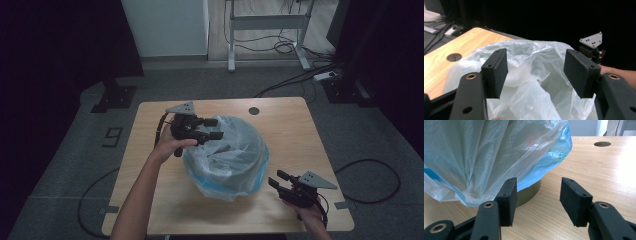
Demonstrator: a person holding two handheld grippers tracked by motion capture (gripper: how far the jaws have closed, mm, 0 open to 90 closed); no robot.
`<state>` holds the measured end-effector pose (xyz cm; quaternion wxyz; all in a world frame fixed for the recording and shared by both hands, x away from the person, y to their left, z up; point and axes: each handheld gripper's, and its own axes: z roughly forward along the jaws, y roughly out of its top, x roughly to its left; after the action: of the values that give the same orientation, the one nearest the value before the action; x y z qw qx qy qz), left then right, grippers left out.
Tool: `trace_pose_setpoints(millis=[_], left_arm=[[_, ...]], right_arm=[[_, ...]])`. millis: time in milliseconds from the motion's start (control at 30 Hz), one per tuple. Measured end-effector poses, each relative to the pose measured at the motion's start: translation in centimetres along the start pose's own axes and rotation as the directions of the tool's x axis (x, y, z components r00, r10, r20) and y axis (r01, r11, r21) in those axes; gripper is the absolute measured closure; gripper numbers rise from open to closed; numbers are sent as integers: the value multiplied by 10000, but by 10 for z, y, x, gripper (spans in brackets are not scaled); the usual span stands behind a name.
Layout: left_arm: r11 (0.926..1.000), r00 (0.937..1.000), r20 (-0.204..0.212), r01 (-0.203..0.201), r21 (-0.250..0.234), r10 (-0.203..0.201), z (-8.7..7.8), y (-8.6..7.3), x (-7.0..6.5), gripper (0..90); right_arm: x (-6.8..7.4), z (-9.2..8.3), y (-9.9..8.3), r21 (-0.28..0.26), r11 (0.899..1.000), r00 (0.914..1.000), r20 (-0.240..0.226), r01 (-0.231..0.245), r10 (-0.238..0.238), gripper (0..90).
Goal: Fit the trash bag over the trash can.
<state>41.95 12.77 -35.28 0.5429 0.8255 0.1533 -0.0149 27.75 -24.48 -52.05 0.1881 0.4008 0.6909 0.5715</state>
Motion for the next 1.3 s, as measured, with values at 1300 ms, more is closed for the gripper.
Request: trace_pose_setpoints(millis=[1300], left_arm=[[8370,9918,-105,-1019,5376,1275,104,34,-18,386]], right_arm=[[-1,-2,-1,98,9999,9999,-45,95,-95,466]])
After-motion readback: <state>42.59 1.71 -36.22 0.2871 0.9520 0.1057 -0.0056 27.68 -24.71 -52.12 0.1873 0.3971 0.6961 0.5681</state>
